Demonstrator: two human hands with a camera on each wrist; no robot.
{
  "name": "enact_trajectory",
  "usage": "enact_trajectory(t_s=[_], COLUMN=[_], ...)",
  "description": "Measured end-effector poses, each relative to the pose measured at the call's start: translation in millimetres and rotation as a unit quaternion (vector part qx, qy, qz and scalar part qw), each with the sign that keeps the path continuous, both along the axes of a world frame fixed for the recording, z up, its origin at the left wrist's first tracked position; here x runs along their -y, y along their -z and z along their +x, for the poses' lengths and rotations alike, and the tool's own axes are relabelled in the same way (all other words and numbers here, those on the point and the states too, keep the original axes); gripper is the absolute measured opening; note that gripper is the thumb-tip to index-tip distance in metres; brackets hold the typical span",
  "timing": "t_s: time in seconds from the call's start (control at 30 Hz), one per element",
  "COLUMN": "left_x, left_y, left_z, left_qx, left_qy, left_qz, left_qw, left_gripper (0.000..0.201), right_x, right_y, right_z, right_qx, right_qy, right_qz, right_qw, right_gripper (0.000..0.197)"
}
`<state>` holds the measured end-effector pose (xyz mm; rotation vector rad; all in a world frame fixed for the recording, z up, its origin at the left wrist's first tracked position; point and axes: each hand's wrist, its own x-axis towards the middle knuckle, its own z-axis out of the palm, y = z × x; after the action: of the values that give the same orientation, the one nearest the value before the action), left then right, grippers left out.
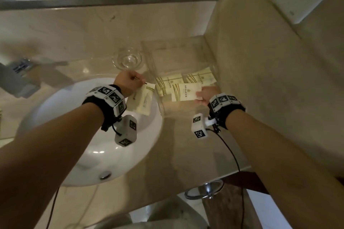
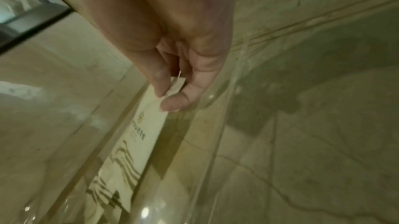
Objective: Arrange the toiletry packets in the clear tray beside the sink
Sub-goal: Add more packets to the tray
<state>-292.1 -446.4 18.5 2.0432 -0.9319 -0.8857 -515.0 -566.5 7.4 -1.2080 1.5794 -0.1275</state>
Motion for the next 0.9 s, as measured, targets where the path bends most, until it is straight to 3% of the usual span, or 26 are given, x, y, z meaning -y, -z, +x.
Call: enact_trajectory(t_s=[0.2, 0.33, 0.5, 0.6, 0.73, 0.9], left_x=[1.0, -0.1, -1.7, -1.5, -1.8, 0.0], left_y=[6.5, 10.9, 12.4, 11.2, 11.8, 9.7], left_z=[0.6, 4.7, 9.2, 10.1, 11.5, 10.8], left_qx=[-0.018, -0.021, -0.035, -0.038, -0.032, -0.022], left_qy=[-0.034, -0.051, -0.068, -0.076, -0.079, -0.078], left_qz=[-0.003, 0.001, 0.0, 0.001, 0.001, -0.004], left_qw=[0.999, 0.998, 0.997, 0.996, 0.996, 0.997], left_gripper=[0.002, 0.009, 0.018, 0.015, 0.003, 0.013], right_x=[-6.8, -4.6, -0.2, 0.1, 1.4, 2.7], right_y=[11.8, 14.7, 18.6, 19.4, 21.0, 18.7], right_z=[18.1, 36.5, 50.5, 52.9, 55.9, 61.0], right_qx=[0.081, 0.138, 0.116, 0.114, 0.092, 0.116], right_qy=[0.034, 0.125, 0.127, 0.128, 0.12, 0.16], right_qz=[0.025, 0.026, 0.009, -0.01, -0.048, -0.029], right_qw=[0.996, 0.982, 0.985, 0.985, 0.987, 0.98], right_gripper=[0.042, 0.044, 0.042, 0.013, 0.024, 0.026])
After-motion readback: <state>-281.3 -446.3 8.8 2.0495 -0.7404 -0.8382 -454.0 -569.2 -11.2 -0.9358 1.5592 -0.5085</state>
